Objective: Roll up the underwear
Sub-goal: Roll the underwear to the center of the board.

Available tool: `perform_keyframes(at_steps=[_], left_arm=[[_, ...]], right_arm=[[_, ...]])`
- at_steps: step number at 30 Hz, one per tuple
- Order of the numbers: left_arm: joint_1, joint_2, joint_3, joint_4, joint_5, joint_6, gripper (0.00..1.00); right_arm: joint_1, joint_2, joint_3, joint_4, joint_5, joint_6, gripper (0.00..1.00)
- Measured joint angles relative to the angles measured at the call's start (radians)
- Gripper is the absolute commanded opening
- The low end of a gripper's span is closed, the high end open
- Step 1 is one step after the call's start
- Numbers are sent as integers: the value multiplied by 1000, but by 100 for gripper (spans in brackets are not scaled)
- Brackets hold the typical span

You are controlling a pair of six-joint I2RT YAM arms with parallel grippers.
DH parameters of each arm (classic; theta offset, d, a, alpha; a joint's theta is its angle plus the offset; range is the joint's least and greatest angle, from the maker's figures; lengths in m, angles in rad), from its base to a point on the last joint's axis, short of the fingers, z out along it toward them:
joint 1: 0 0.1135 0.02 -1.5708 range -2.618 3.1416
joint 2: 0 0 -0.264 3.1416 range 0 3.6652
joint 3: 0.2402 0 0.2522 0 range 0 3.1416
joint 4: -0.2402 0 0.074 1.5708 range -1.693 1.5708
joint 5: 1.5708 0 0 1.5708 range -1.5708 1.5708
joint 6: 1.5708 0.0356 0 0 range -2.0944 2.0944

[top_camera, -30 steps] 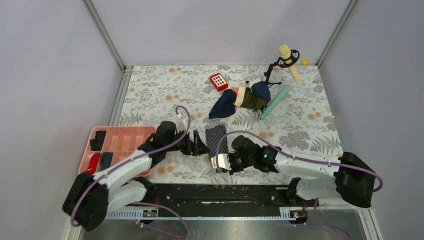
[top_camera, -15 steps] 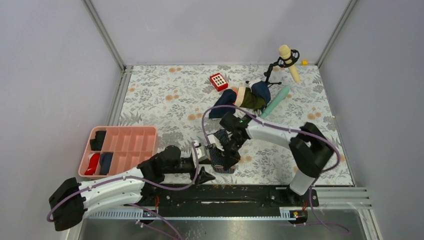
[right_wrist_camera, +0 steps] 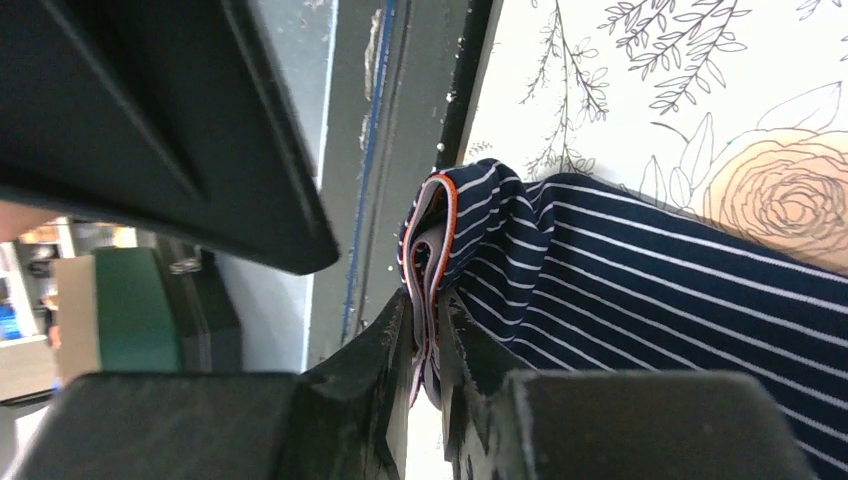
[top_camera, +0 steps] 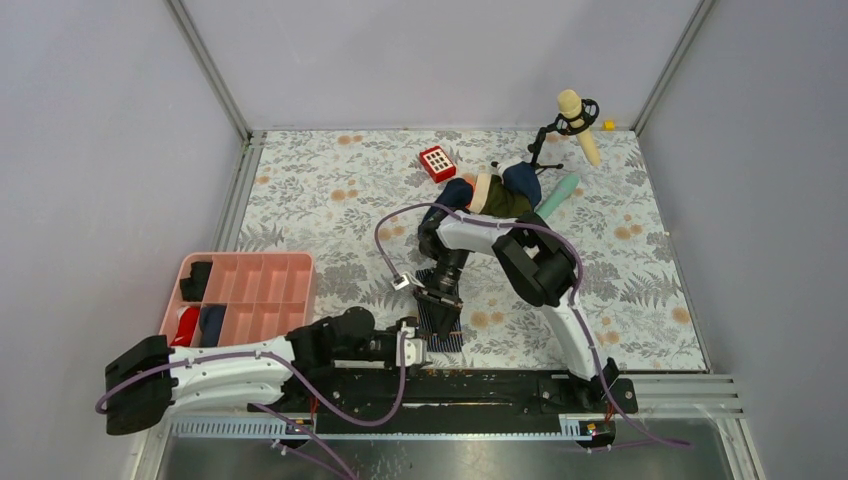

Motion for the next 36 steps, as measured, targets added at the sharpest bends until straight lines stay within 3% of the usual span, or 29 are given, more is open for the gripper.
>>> perform_keyframes(at_steps=[5, 15, 23, 29, 33, 36], left_arm=[[-3, 25, -23, -1, -6, 95, 56], [-19, 119, -26, 23, -26, 146, 52], [-29, 222, -27, 72, -30, 175, 45], [-34, 296, -27, 112, -47, 198, 48], [-50, 286, -34, 142, -85, 209, 53], [-58, 198, -68, 163, -105, 215, 48]], right_arm=[[-9, 77, 34, -104, -56, -48, 0], [-27, 171, 38, -167, -148, -51, 0], [-41, 184, -15, -57, -170, 51, 0], [-41, 175, -34, 27, -160, 148, 0], [-41, 174, -36, 63, -156, 211, 0], [-41, 172, -40, 81, -156, 250, 0]])
